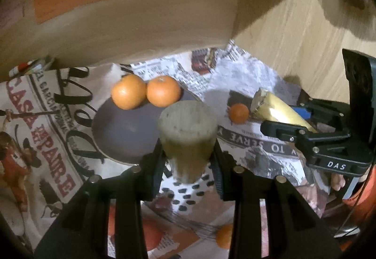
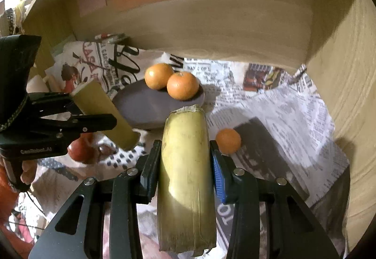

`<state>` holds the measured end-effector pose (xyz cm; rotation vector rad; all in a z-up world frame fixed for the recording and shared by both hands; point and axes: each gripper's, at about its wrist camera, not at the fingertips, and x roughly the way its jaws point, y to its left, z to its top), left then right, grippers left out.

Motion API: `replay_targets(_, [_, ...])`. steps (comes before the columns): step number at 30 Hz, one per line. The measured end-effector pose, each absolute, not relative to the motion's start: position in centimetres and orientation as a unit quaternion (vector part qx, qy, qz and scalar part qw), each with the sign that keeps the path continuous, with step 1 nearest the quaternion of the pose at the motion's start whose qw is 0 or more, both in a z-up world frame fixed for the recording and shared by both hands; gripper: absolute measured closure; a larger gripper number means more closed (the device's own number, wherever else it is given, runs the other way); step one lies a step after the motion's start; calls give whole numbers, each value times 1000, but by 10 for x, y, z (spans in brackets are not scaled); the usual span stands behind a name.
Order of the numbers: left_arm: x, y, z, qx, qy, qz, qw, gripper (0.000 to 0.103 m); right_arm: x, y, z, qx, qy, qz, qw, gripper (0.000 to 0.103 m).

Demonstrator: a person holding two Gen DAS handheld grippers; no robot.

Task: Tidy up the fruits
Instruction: 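Lower the right tool's corn cob onto the plate while the left tool lays its cob beside it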

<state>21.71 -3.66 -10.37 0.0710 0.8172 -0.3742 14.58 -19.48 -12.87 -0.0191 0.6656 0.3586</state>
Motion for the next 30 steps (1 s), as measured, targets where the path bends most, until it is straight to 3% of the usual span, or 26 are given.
replay_targets(12, [231,8,-84,-1,370,-139,918,67,175,-168,-111,-21,310,201,929,67])
replay_targets(30, [287,40,-119,-47,415,-128,900,67,246,-109,-121,-91,338,241,905,67])
